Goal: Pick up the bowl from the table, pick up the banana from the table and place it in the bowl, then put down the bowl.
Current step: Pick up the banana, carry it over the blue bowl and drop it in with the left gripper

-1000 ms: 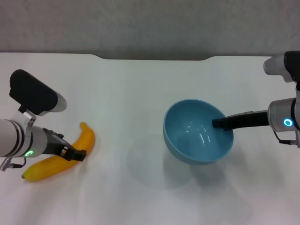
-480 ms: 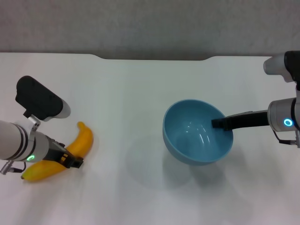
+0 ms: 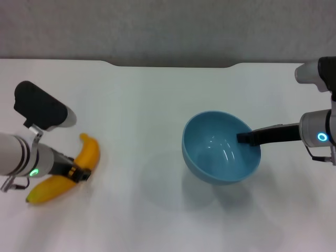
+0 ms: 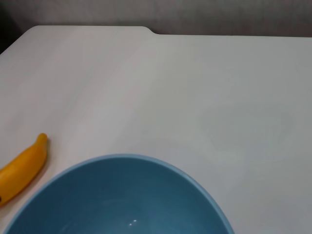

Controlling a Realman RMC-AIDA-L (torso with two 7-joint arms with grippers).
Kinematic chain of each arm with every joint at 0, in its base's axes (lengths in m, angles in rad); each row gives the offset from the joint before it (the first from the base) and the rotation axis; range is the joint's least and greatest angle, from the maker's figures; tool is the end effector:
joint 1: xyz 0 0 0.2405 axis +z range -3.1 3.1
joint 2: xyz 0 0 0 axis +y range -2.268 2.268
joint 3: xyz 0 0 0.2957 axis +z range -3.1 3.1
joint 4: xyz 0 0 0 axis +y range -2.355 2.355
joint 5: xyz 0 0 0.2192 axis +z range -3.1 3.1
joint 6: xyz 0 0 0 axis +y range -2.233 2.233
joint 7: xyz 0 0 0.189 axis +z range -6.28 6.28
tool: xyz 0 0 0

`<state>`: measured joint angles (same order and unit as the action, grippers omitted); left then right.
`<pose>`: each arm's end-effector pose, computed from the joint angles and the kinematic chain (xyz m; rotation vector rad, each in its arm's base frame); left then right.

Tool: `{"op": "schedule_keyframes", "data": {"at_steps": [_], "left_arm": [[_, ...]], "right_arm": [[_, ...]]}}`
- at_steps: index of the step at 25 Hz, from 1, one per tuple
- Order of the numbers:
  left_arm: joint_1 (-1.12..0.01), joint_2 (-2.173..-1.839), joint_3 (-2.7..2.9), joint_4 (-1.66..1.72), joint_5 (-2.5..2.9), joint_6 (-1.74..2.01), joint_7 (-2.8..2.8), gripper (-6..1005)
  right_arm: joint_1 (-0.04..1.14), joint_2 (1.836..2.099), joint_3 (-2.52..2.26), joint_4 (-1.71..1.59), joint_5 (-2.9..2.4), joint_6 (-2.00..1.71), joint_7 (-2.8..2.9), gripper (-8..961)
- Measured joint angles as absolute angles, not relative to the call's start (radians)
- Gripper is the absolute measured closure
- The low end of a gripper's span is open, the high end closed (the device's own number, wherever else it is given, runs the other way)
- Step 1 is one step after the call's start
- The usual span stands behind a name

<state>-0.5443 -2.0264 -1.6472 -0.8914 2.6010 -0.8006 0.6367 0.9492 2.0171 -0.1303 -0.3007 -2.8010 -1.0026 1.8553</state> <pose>-0.3396 0.4447 -0.0752 -2.2564 -0.8538 0.3738 0.2881 0.4820 -0.0881 -2.3939 1.2265 0.1983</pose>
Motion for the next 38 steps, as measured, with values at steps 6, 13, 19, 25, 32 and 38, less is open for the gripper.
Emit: {"op": "schedule_keyframes", "data": {"at_steps": [6, 13, 19, 25, 32, 38], "left_arm": [[-0.498, -2.030, -1.645, -1.128, 2.512, -0.785, 0.610, 478], [-0.471, -2.031, -1.614, -1.279, 2.276, -0.711, 0.614, 478], [-0.479, -2.032, -1.530, -1.299, 2.037, -0.590, 0.639, 478], [-0.483, -2.033, -1.470, -1.294, 1.904, -0.530, 0.647, 478], [-0.478, -2.033, -1.436, -1.257, 1.751, -0.517, 0.691, 479], [-0.475, -2.033, -1.420, -1.145, 1.575, -0.499, 0.861, 479]], "right_arm": [[0.956, 2.016, -0.133, -0.299, -2.799, -0.995, 1.856, 887], [1.012, 2.019, -0.139, -0.266, -2.799, -0.981, 1.861, 884], [1.035, 2.018, -0.149, -0.209, -2.807, -0.944, 1.862, 881], [1.070, 2.018, -0.174, -0.154, -2.809, -0.881, 1.863, 878], [1.091, 2.017, -0.172, -0.152, -2.802, -0.883, 1.870, 875], [1.098, 2.016, -0.171, -0.156, -2.802, -0.898, 1.882, 873]]}}
